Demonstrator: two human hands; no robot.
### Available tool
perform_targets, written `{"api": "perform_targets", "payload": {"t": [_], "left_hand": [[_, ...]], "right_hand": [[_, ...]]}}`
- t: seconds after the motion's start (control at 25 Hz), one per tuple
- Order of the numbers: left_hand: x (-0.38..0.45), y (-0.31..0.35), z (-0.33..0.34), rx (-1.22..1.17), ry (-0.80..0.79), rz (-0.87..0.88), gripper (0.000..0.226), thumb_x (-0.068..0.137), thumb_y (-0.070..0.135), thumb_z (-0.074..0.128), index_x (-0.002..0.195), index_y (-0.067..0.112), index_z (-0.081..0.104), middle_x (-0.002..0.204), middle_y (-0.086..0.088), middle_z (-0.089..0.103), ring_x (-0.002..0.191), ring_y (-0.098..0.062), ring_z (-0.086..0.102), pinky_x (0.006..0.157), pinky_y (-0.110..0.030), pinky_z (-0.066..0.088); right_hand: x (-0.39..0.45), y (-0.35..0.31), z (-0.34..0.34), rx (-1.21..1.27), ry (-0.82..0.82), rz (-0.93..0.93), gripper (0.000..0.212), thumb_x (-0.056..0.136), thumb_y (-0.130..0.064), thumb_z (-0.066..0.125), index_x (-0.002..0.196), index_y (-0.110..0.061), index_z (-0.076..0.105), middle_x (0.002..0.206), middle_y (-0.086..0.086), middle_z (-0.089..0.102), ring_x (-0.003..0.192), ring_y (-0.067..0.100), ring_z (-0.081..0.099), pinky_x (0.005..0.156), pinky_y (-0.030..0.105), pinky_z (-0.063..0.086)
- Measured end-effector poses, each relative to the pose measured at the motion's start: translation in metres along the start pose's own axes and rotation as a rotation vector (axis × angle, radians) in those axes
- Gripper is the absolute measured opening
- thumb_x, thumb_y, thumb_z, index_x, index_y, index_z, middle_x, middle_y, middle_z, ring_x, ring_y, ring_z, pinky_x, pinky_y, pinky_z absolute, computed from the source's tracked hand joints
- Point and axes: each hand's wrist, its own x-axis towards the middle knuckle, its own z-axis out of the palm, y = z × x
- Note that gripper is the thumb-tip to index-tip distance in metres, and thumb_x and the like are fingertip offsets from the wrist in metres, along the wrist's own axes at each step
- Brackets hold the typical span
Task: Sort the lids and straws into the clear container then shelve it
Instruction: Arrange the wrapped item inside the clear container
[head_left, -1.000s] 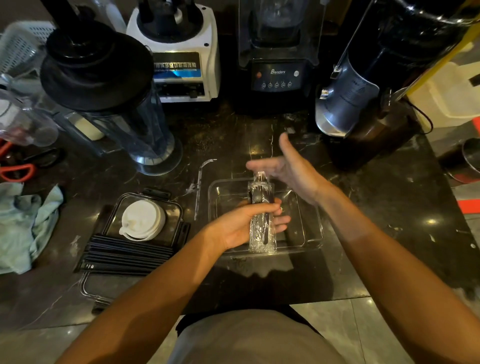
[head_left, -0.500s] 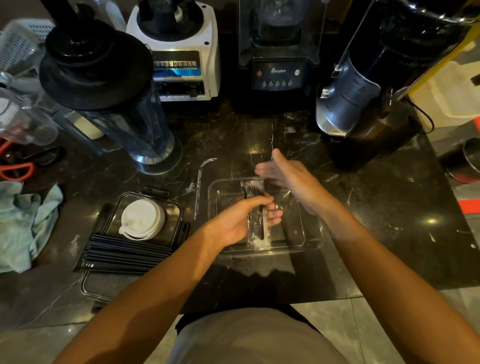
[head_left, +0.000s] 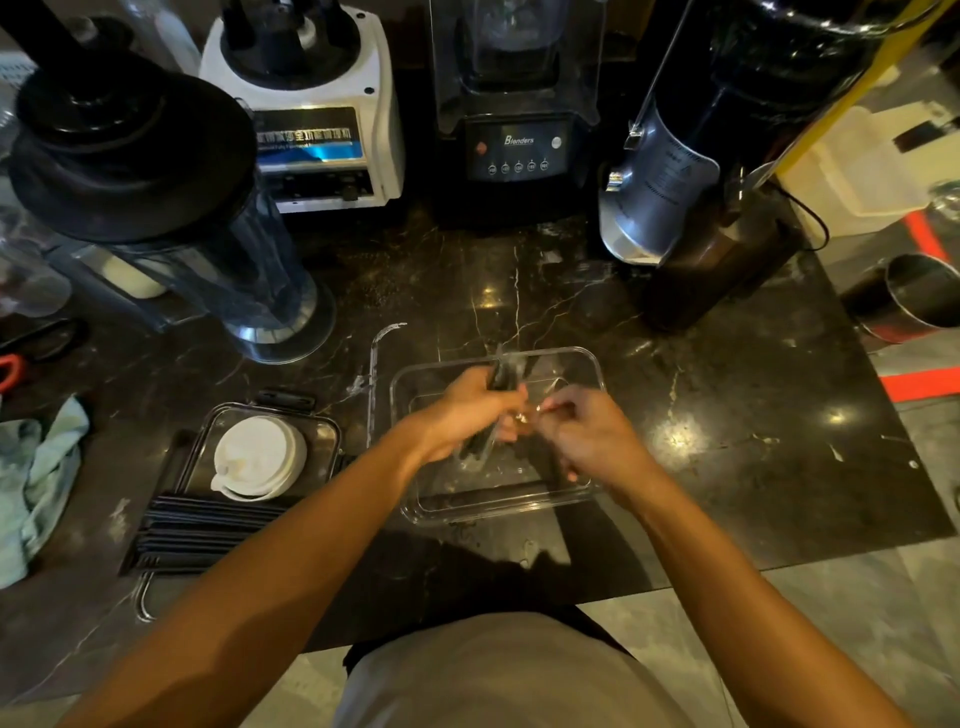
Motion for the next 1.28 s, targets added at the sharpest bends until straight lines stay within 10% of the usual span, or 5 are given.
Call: {"api": "perform_targets", "payload": {"t": [0.08,0.24,0.64,1.08,1.28], "left_hand": [[0.002,-0.004,-0.002,0.297,-0.144,-0.048,0.008,0.097,0.006,0.063,0.104,0.009,0.063,0.091,-0.008,0.066,0.079,-0.018,0.069,0.079,-0.035,0.061],[0.014,-0.008,0.01,0.494,-0.27,-0.108,0.022,0.089,0.001,0.07,0.11,0.004,0.064,0.088,-0.006,0.063,0.065,-0.009,0.055,0.059,-0.025,0.048],[0.018,-0.006,0.008,0.493,-0.331,-0.215,0.023,0.086,-0.006,0.068,0.107,0.001,0.064,0.083,-0.008,0.064,0.068,-0.011,0.06,0.068,-0.024,0.052],[0.0,-0.024,-0.002,1.093,0.231,0.131,0.048,0.085,0.024,0.077,0.129,0.022,0.059,0.125,-0.004,0.058,0.114,-0.024,0.06,0.095,-0.038,0.054],[0.002,-0.036,0.002,0.918,0.343,0.121,0.036,0.089,0.021,0.076,0.123,0.02,0.065,0.12,-0.005,0.056,0.104,-0.025,0.065,0.092,-0.033,0.053]], "right_hand": [[0.001,0.005,-0.007,-0.134,0.16,-0.167,0.018,0.097,-0.018,0.069,0.112,-0.024,0.062,0.092,-0.006,0.065,0.073,0.012,0.061,0.059,0.022,0.044],[0.003,0.01,-0.016,-0.683,-0.055,-0.528,0.054,0.094,-0.014,0.07,0.144,-0.026,0.051,0.137,-0.003,0.053,0.111,0.013,0.059,0.088,0.032,0.051],[0.015,0.008,-0.017,-0.909,-0.188,-0.468,0.037,0.098,-0.022,0.065,0.134,-0.031,0.061,0.122,-0.004,0.06,0.108,0.017,0.062,0.099,0.038,0.047],[0.038,0.014,-0.001,-1.137,-0.065,-0.316,0.019,0.099,-0.012,0.056,0.116,-0.014,0.063,0.115,0.008,0.069,0.105,0.028,0.068,0.09,0.037,0.051],[0.038,0.015,0.008,-1.129,0.045,-0.298,0.057,0.092,-0.003,0.067,0.143,-0.008,0.042,0.139,0.019,0.049,0.099,0.028,0.071,0.085,0.038,0.057]]}}
